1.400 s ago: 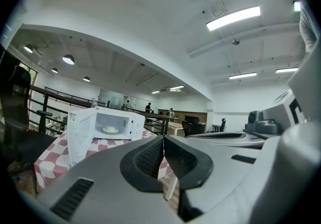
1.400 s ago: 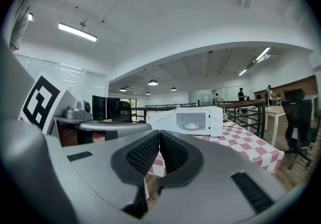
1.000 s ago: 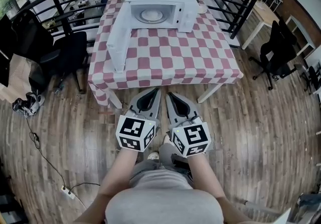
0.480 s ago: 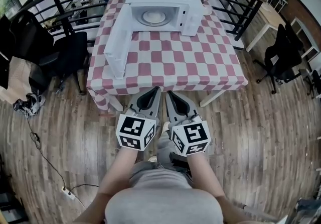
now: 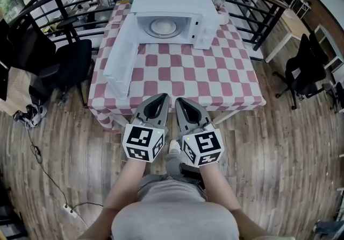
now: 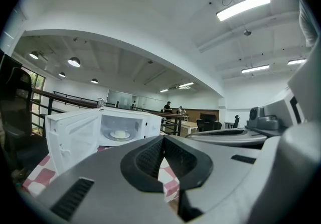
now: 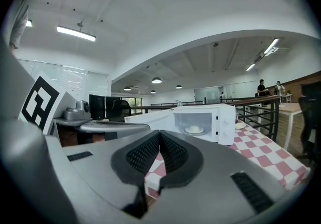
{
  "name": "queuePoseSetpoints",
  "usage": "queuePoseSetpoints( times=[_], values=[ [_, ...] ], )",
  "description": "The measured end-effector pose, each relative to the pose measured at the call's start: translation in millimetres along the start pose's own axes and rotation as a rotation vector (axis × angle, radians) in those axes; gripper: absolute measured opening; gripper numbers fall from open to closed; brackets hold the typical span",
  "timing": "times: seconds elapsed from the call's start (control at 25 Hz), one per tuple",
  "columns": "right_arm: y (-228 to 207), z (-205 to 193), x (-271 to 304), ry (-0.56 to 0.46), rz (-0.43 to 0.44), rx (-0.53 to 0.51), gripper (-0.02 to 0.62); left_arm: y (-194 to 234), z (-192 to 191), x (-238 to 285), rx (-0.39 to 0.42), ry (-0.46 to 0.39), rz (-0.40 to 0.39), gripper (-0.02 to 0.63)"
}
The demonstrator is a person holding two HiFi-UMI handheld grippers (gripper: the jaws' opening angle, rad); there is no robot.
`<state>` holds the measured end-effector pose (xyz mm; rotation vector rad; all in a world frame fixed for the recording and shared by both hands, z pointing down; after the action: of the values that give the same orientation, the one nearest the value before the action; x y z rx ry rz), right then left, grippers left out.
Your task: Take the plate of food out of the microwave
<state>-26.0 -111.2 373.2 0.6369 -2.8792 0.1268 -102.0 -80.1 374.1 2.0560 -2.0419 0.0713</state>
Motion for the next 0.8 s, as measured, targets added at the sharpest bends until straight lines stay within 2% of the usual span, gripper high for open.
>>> queuePoseSetpoints(
  times=[0.8],
  values=[
    [-98,23,117,0.030,0.058,0.019,0.026,62,26,129,0.001,0.033,0.075,0.003]
  ],
)
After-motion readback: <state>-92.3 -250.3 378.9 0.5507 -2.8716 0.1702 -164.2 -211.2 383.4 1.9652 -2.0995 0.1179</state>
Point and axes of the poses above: the fingertips, and each gripper's own axes: x forward along the fingers, y to its left, z out of its top, the point moved 4 cm from there along -x, backward along the fingers, and after that the axes turned 5 degrees about y, right-handed, at the moved point
